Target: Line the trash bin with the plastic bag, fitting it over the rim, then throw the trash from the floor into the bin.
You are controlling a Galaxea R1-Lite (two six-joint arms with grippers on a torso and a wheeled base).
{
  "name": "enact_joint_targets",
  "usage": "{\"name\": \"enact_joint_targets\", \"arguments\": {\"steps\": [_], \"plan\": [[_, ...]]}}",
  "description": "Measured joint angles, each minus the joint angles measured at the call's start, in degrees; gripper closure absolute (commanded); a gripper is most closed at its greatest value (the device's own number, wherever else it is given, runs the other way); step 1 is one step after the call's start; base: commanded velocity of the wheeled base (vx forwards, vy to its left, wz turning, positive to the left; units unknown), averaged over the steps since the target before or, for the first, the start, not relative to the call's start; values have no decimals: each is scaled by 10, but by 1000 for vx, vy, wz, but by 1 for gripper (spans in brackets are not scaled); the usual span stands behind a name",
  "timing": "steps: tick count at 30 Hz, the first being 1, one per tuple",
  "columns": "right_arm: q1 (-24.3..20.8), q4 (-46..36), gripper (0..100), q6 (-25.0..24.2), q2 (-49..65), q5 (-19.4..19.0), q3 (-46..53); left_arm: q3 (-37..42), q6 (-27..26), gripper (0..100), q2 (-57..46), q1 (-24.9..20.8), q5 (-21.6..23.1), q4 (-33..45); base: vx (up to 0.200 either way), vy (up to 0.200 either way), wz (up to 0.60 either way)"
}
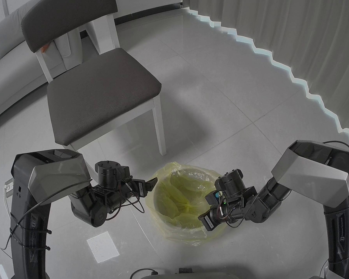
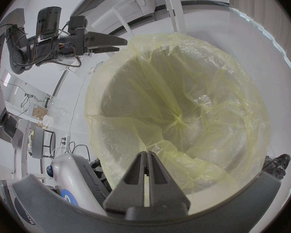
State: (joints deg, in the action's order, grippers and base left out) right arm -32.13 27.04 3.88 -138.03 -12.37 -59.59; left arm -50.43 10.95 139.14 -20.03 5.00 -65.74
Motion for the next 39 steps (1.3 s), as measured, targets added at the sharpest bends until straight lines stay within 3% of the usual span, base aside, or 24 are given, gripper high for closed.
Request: {"name": "enact_joint_targets", "arguments": {"steps": [15,33,34,39], "plan": [[-52,7,100,-4,57,1,82,2,0,0,5,0,0,-2,0,0,0],[-59,67,100,-3,-1,28,83,26,0,0,9,-4,-1,-34,0,0,0],[-59,64,0,-2,-4,28,80,26,-1,0,9,-4,-1,-34,0,0,0],[-59,61,0,-1,-9,28,77,27,-1,0,14,-3,-1,-34,0,0,0]]}}
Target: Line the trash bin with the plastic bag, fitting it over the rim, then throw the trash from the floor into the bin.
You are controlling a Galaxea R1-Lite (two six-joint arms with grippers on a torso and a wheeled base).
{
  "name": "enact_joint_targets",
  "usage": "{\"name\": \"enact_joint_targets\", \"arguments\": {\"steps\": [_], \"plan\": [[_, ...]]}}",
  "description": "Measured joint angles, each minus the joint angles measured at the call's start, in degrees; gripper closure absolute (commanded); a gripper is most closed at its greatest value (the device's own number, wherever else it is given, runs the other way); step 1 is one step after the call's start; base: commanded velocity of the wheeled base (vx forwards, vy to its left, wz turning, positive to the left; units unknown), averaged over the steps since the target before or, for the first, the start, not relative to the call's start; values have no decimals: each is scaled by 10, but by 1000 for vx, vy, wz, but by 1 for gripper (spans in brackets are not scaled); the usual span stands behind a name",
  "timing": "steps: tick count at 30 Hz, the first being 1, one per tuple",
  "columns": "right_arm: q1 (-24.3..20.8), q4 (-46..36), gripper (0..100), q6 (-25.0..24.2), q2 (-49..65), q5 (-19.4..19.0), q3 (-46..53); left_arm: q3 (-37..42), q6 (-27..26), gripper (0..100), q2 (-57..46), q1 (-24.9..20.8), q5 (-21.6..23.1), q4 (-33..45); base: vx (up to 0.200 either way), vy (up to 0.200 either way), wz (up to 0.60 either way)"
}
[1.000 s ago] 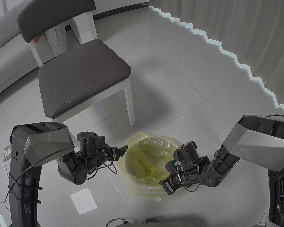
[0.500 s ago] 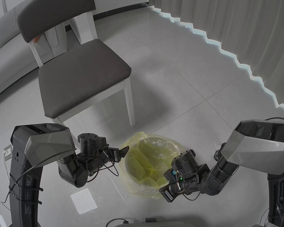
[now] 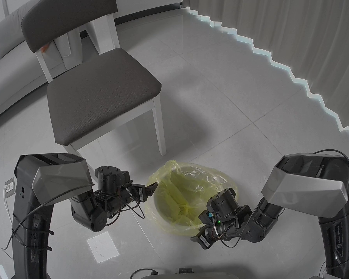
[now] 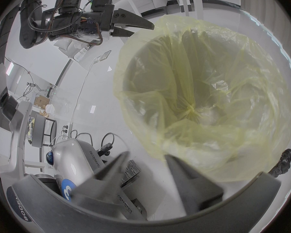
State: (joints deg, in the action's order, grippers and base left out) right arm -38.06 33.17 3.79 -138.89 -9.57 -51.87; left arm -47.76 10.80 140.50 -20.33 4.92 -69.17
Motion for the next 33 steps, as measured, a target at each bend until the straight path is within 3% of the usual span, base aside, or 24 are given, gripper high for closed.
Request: {"name": "enact_joint_targets", "arguments": {"steps": [21,27,33], "plan": [[18,2,0,-13,111,-2,86,2,-8,0,23,23,-5,-8,0,0,0],[56,7,0,-14,137,-4,96,-11,-22,0,36,24,-6,0,0,0,0],[123,14,0,-15,139,-8,48,-20,-33,0,43,22,-7,11,0,0,0]]}}
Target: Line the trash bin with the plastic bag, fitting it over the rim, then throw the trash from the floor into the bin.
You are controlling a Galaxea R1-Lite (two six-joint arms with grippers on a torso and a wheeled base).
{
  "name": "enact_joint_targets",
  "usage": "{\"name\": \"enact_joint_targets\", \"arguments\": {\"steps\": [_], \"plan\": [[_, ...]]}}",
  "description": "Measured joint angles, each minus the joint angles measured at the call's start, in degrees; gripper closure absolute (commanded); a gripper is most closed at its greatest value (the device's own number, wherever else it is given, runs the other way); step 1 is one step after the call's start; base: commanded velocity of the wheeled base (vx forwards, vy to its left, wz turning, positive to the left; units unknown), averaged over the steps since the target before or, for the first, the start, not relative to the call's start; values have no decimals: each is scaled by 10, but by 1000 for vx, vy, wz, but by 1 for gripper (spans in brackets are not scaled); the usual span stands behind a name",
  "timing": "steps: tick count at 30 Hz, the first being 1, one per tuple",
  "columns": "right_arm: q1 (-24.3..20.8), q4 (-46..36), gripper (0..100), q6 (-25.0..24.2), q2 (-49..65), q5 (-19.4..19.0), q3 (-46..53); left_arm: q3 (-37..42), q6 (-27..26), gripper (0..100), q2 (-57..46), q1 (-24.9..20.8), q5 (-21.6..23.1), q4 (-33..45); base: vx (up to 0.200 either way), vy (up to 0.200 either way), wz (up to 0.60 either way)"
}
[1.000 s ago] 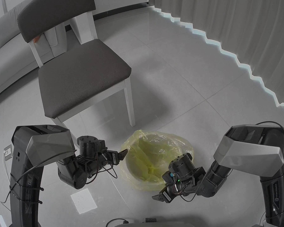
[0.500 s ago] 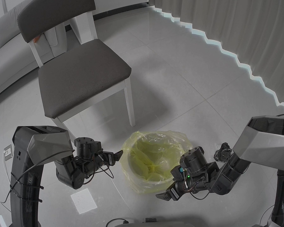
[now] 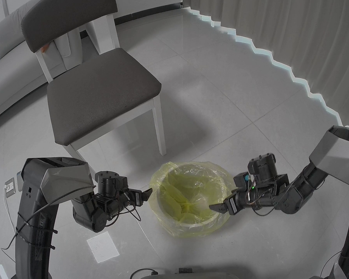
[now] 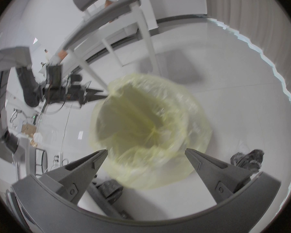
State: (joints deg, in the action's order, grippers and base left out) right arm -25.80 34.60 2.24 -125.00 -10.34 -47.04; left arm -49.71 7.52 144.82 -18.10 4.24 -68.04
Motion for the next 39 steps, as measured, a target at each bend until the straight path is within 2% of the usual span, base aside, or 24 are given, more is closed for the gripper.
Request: {"name": "enact_joint_targets", "arguments": {"steps": [5,11,28,39], "plan": [[58,-1,0,-2,-20,-2,-60,-5,-3,0,8,-4,-1,4,0,0,0],[104,-13,0,-1,-53,-4,-106,-22,-4,0,24,-16,-2,7,0,0,0],[136,-85,0,6,-157,-2,-233,1,-2,0,2,-13,-2,1,0,0,0],[129,-86,0,-2,-134,-10,-228,-4,-2,0,4,-16,-2,3,0,0,0]]}}
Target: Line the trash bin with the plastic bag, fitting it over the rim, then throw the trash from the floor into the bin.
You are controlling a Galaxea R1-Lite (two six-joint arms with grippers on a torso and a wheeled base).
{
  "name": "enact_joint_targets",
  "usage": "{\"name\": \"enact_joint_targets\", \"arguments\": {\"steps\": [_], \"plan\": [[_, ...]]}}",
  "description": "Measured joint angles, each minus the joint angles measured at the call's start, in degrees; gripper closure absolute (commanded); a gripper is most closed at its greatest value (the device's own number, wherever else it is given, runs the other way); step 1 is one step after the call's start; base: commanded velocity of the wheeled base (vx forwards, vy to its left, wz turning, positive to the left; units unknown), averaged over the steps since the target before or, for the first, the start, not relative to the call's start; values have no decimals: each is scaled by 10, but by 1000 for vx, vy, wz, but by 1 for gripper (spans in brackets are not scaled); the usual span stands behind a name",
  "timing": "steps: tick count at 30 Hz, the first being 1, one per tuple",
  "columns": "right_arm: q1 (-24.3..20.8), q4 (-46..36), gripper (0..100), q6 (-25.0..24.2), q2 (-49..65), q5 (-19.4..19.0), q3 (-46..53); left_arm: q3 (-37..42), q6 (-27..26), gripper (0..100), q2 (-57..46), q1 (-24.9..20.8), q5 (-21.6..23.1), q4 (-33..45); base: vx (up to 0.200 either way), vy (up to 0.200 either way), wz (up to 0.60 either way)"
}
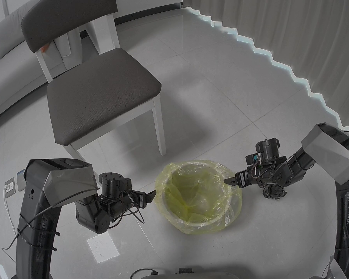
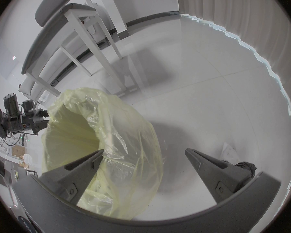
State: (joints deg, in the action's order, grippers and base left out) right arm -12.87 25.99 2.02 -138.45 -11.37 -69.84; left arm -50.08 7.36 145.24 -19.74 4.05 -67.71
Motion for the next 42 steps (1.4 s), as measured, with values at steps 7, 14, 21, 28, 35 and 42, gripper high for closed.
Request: {"name": "enact_joint_targets", "arguments": {"steps": [7,14,21,28,35,42], "plan": [[14,0,0,2,35,-8,20,-1,0,0,2,-2,-1,-3,0,0,0],[33,0,0,7,50,-9,37,-3,0,0,3,-4,-1,-3,0,0,0],[34,0,0,12,27,-9,28,-2,0,0,4,-5,-1,-3,0,0,0],[22,-8,0,14,-35,-9,-22,2,0,0,-5,-7,-6,-4,0,0,0],[27,-30,0,16,-31,-9,-19,4,2,0,-12,-3,-6,-5,0,0,0],[82,-46,0,41,21,-9,20,6,3,0,-15,-2,-5,-7,0,0,0]]}}
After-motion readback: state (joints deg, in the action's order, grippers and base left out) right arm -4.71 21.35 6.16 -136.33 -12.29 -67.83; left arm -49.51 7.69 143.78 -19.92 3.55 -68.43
